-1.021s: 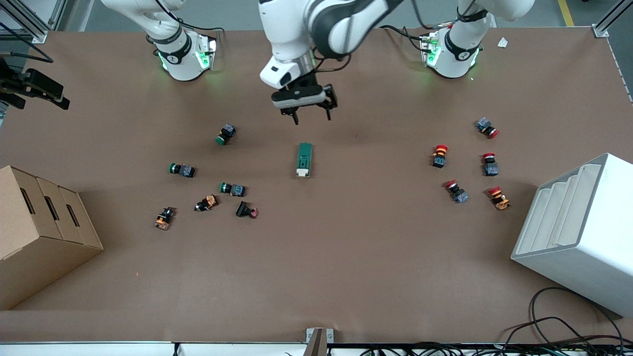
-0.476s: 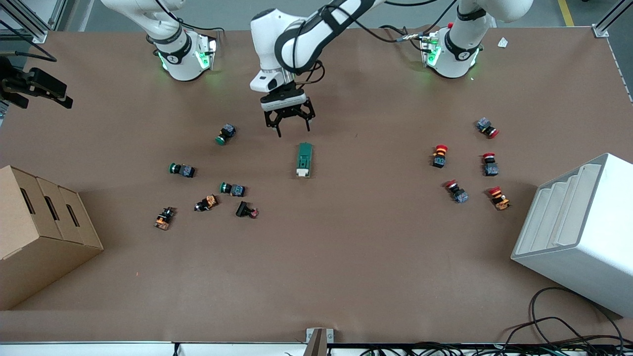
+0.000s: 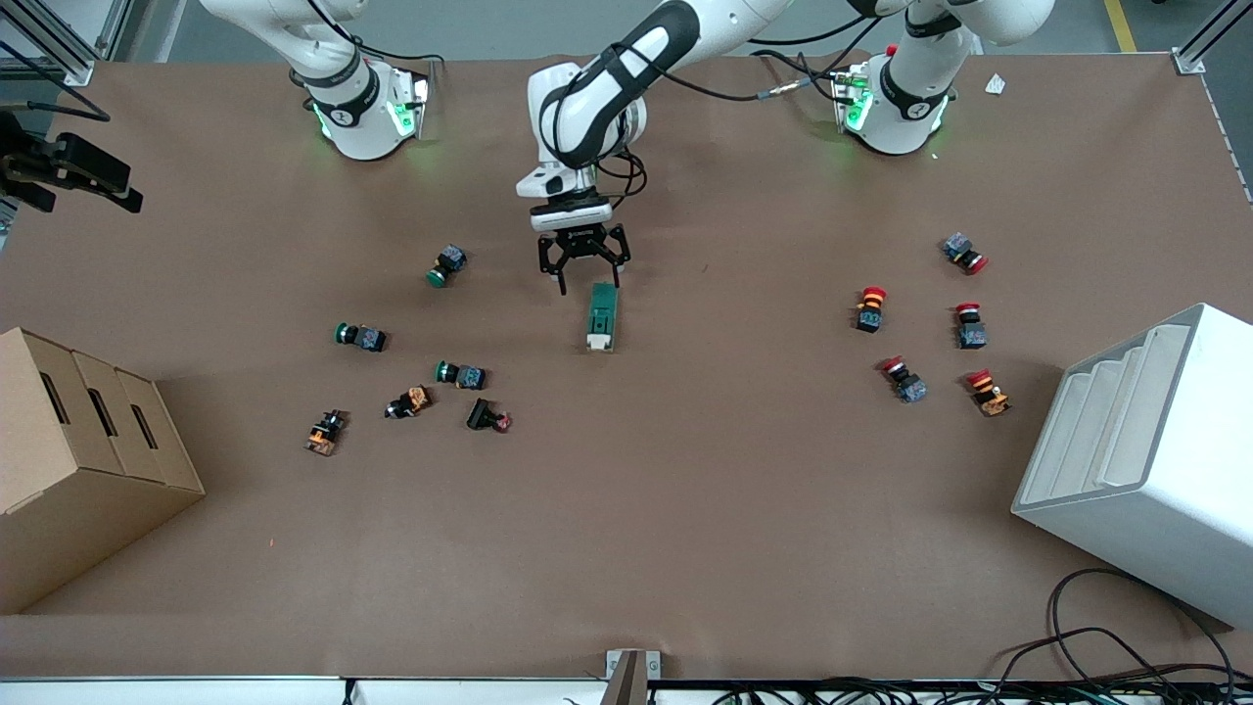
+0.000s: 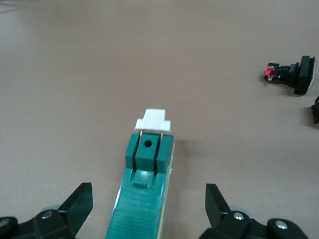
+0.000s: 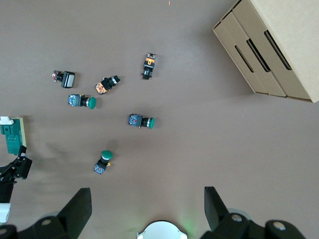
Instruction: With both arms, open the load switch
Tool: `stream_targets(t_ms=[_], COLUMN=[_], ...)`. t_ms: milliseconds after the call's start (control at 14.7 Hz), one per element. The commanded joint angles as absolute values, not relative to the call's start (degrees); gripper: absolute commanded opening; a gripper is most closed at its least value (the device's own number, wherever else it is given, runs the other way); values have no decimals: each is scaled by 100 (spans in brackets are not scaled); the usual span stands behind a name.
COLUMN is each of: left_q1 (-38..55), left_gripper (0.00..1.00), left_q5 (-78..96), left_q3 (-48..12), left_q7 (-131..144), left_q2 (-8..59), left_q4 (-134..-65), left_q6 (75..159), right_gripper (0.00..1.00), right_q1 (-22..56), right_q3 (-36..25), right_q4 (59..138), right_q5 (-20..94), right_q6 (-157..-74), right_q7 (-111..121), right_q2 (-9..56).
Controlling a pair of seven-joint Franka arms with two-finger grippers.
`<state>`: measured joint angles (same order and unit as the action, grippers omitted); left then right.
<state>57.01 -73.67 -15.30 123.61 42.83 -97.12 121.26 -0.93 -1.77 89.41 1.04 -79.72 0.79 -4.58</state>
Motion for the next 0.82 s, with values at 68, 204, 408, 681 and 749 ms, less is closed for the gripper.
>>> stream_targets(t_ms=[68, 204, 408, 681, 749], left_q1=[5818, 5818, 5775, 5774, 5774], left_gripper=[100, 100, 100, 99, 99], left_q5=[-7986, -8987, -9764, -9992, -10115], left_q3=[-1521, -1521, -1512, -1486, -1468], left_q7=[13007, 14126, 14994, 14994, 14977], left_q2=[4087, 4166, 4262, 4333, 4333], left_q4=[-10544, -10862, -10890, -10925, -10934], left_q6=[12146, 12443, 12630, 12612, 12586], right_gripper=[100, 100, 100, 100, 100], right_q1=[-220, -290, -255, 332, 604], right_q3=[-167, -176, -167, -123, -123], right_q4=[8842, 8842, 8728, 9122, 9271], right_q5=[123, 97, -166, -97, -53], right_q6=[-8103, -8226, -8585, -8849, -8955], right_q7=[158, 158, 228, -1716, -2471], right_q2=[121, 376, 852, 958, 984])
